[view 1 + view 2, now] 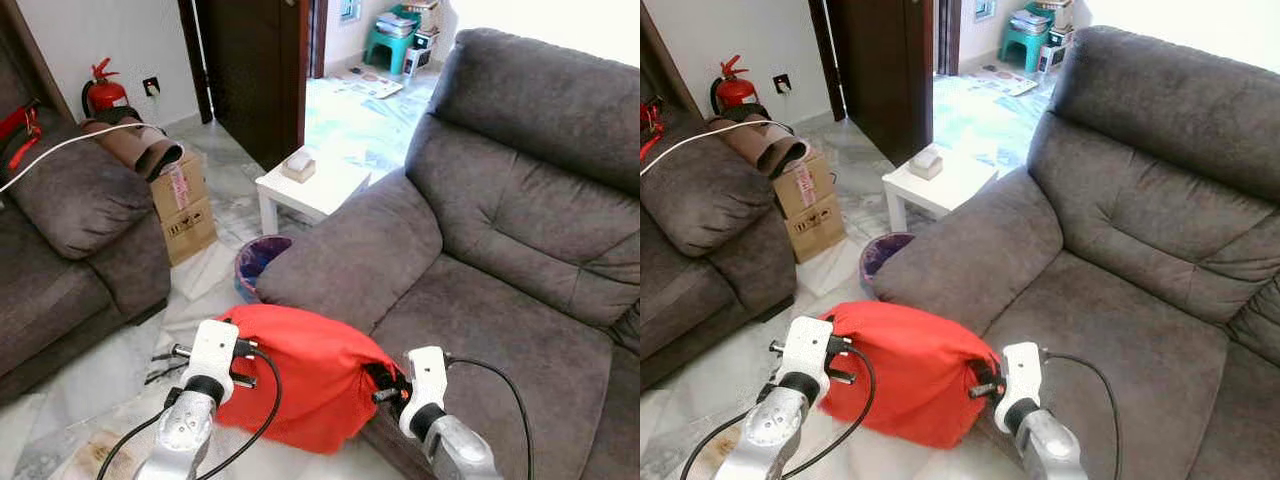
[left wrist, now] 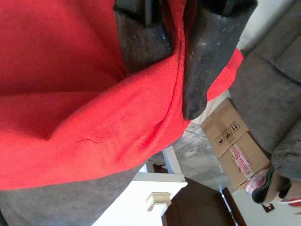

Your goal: Move the pillow to the sofa from floor

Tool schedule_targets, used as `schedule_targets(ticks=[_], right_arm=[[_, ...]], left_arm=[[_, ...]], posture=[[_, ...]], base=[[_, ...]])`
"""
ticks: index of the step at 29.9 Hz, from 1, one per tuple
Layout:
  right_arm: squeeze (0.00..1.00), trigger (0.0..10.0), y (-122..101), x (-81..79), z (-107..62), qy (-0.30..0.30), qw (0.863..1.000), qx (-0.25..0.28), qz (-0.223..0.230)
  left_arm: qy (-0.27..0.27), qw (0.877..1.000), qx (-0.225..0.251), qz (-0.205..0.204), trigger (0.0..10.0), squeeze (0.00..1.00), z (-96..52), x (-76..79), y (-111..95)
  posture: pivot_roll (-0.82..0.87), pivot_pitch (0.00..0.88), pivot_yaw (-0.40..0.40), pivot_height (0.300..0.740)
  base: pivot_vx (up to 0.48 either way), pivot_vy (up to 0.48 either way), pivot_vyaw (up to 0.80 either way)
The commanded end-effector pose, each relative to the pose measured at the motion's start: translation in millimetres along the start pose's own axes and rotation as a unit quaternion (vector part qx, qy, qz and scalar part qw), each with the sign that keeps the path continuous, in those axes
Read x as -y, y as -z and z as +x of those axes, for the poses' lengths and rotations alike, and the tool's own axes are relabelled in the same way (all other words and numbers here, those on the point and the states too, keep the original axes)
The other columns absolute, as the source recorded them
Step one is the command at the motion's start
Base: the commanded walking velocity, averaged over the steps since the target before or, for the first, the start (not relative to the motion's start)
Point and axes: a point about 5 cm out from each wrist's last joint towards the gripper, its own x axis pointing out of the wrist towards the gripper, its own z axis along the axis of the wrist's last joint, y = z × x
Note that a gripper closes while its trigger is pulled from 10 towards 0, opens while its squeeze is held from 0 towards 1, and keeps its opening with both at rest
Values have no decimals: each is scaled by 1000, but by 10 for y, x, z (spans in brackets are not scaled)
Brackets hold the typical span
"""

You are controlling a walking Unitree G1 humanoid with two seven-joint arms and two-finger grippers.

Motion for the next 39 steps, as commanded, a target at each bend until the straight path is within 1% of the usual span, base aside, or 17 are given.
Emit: schedule_targets(ticks=[1, 3, 5, 8, 11, 13, 19, 22, 24, 27, 30, 31, 32, 36, 38, 39], right_arm=[[0, 10000, -182, 95, -9, 45, 997, 55, 35], [0, 10000, -208, 91, -6, 59, 995, 69, 50], [0, 10000, -204, 78, -3, 65, 994, 74, 52], [0, 10000, -188, 60, 1, 66, 994, 71, 50], [0, 10000, -176, 58, -6, 68, 994, 69, 52], [0, 10000, -181, 78, -21, 68, 995, 69, 35], [0, 10000, -210, 134, -33, 85, 993, 75, 33], [0, 10000, -212, 131, -32, 88, 992, 78, 39], [0, 10000, -217, 124, -24, 86, 993, 76, 27], [0, 10000, -227, 121, -10, 88, 993, 76, 27], [0, 10000, -244, 123, -7, 89, 992, 80, 28], [0, 10000, -248, 124, -6, 89, 992, 81, 28], [0, 10000, -255, 127, -6, 88, 992, 82, 27], [0, 10000, -258, 139, -7, 90, 992, 81, 23], [0, 10000, -261, 143, -4, 91, 992, 80, 22], [0, 10000, -262, 144, -3, 91, 992, 80, 22]], left_arm=[[-22, 997, 71, 17, 10000, 0, 43, -74, -276], [-36, 997, 69, 21, 10000, 0, 32, -91, -267], [-44, 997, 63, 23, 10000, 0, 31, -125, -243], [-42, 997, 63, 22, 10000, 0, 34, -132, -236], [-30, 997, 69, 32, 10000, 0, 27, -111, -244], [-30, 997, 63, 24, 10000, 0, 28, -116, -219], [-36, 997, 59, 21, 10000, 0, 20, -154, -203], [-38, 997, 58, 20, 10000, 0, 16, -161, -201], [-36, 997, 58, 22, 10000, 0, 20, -163, -203], [-37, 997, 58, 23, 10000, 0, 24, -167, -207], [-45, 997, 52, 35, 10000, 0, 15, -176, -191], [-50, 997, 48, 32, 10000, 0, 12, -182, -178], [-56, 997, 46, 21, 10000, 0, 11, -189, -170], [-50, 997, 51, 8, 10000, 0, 22, -180, -185], [-40, 997, 53, 28, 10000, 0, 27, -166, -192], [-35, 997, 53, 31, 10000, 0, 28, -157, -192]], posture=[[153, 101, -48, 740], [155, 95, -45, 740], [153, 89, -40, 740], [151, 81, -35, 740], [145, 72, -32, 740], [139, 62, -29, 740], [141, 54, -22, 740], [143, 54, -23, 740], [147, 60, -24, 740], [148, 71, -24, 740], [146, 76, -26, 740], [146, 76, -27, 740], [147, 77, -28, 740], [149, 81, -32, 740], [149, 84, -35, 740], [149, 84, -35, 740]], base=[[0, 0, 0], [0, 0, 0], [0, 0, 0], [0, 0, 0], [0, 0, -800], [0, 0, -800], [0, 0, -800], [0, 0, -800], [0, 0, -800], [0, 0, -800], [0, -157, -800], [0, -472, -800], [0, -472, -800], [0, -354, -800], [0, 0, -800], [0, 0, -800]])
